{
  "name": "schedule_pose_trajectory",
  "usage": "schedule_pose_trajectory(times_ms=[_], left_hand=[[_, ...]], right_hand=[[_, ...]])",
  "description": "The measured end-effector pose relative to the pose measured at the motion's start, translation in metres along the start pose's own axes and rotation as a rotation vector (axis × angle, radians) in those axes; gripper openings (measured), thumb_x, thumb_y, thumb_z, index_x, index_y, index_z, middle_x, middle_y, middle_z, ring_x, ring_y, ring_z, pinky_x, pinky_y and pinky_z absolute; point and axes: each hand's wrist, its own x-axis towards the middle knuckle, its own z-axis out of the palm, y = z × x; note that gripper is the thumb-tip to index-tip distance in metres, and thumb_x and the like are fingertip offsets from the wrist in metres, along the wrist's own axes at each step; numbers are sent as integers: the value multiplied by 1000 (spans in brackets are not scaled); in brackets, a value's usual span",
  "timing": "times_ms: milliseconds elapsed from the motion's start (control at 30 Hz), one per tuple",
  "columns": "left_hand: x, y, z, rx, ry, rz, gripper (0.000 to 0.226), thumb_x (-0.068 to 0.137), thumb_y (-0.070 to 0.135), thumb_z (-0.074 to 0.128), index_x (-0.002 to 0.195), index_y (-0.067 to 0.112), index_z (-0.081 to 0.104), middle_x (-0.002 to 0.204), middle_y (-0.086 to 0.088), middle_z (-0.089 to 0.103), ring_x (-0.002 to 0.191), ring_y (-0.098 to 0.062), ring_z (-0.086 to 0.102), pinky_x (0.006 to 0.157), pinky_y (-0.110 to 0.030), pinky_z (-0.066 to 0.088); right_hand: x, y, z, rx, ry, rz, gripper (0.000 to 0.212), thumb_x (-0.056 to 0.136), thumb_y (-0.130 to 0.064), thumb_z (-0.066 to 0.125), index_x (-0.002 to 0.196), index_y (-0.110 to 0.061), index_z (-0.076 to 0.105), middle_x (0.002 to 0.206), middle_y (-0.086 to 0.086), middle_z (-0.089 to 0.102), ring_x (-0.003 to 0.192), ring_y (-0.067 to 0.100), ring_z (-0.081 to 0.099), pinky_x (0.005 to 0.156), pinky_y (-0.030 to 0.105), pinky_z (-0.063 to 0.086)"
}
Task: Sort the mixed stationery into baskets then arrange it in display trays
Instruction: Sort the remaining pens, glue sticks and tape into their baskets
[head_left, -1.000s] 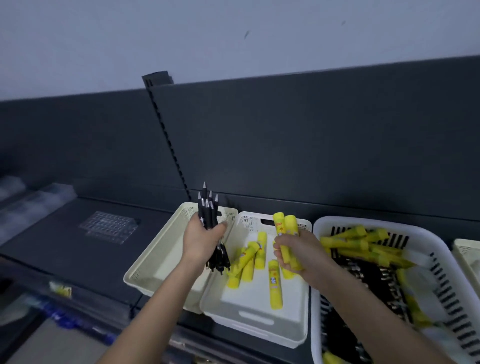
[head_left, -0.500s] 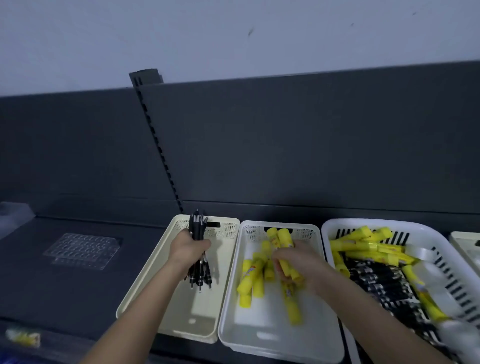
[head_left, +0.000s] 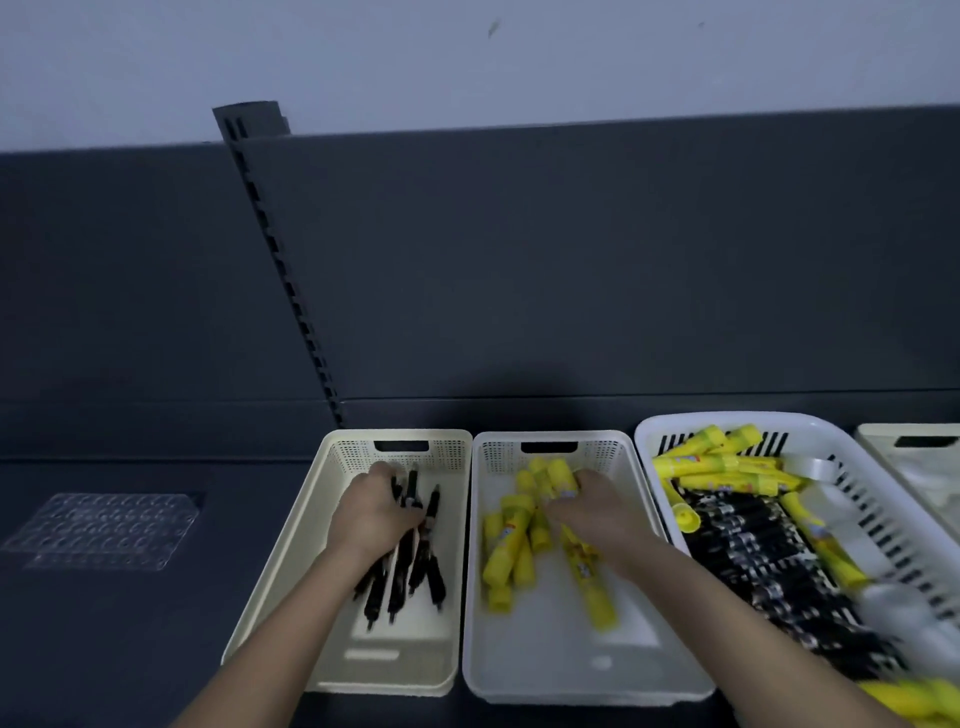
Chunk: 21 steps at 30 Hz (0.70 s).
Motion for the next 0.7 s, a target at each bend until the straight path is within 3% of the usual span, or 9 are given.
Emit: schedule_pose_trajectory(times_ms=[100,167,267,533,700], left_hand=[[-1,12,-2,-7,21,102,63,73,27,75,129,14,49,117,-5,58,99,-20,57,76,-26,43],[-3,24,-1,-14,18,184,64,73,27,74,131,14,49,125,-6,56,112,-20,55,85,-26,42],[-8,47,4,-40,4,289,62,74,30,73,130,15,51,124,-4,56,116,-19,52,91,-28,42],[-26,123,38,-106,-31,491,56,76,31,73,127,18,53,117,-1,57,110,-14,54,84,-23,41],[-40,167,67,-109,-76,583,51,78,31,70,125,21,52,115,6,53,110,-11,53,87,-27,44]], right_hand=[[-2,3,1,-65,47,11,32,81,-20,60,112,-17,55,101,3,59,95,22,58,79,32,48],[-5,3,-2,-85,85,-7,41,81,-19,59,121,-18,52,107,3,57,98,21,56,79,29,45],[-11,2,-14,-126,142,-81,43,80,-17,61,123,-15,53,105,2,58,95,19,57,75,24,41],[-28,23,-76,-229,295,-188,40,82,-17,62,122,-11,58,110,5,63,98,20,59,68,16,31],[-32,56,-131,-306,335,-139,32,83,-17,61,115,-13,61,97,2,66,88,19,59,66,24,38]])
